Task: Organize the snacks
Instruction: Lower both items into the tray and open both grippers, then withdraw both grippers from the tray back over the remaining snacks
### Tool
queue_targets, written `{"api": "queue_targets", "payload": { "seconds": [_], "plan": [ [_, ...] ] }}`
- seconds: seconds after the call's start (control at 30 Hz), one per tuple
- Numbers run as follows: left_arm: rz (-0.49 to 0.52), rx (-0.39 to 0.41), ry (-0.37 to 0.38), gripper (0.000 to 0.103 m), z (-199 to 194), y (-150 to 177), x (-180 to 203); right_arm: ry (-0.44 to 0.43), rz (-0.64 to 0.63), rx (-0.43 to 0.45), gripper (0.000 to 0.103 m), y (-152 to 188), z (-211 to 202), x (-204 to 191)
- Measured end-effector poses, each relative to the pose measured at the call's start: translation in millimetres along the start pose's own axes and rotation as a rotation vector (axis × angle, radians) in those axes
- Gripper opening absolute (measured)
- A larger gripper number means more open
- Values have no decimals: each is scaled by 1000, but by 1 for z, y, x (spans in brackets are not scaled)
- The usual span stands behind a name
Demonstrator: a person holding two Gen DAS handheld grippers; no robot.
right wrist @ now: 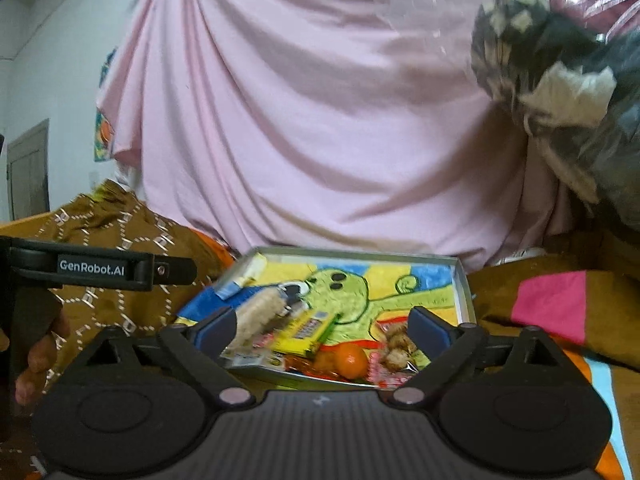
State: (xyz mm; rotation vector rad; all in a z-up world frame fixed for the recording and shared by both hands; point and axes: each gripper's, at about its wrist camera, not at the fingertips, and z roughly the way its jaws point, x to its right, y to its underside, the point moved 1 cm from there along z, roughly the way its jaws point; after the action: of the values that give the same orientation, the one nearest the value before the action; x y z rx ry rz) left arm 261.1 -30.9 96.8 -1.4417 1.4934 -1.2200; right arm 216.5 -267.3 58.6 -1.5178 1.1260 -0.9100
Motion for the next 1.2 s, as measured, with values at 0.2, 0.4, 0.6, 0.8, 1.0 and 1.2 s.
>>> {"api": "queue_targets", "payload": {
  "seconds": [0.2,0.4,0.6,0.8,1.0,1.2],
  "plan": [
    [7,19,-28,102,-40,8,-11,-39,11,4,103,4,-24,-17],
    [2,22,-66,102,-75,27,-27,-75,-2,7,103,16,-48,-36],
    [-25,9,-103,102,-104,57,-44,-117,-4,-25,103,36,-67,-58],
    [-39,-37,-134,102,-124,92,-58,-154,-14,-76,103,59,-83,-77],
    [-62,-107,-130,102,-125,119,-69,-170,-24,-135,103,81,-92,-90],
    [-79,-179,-129,102,-116,140,-77,-178,-28,-208,103,97,-91,-98]
  ]
}}
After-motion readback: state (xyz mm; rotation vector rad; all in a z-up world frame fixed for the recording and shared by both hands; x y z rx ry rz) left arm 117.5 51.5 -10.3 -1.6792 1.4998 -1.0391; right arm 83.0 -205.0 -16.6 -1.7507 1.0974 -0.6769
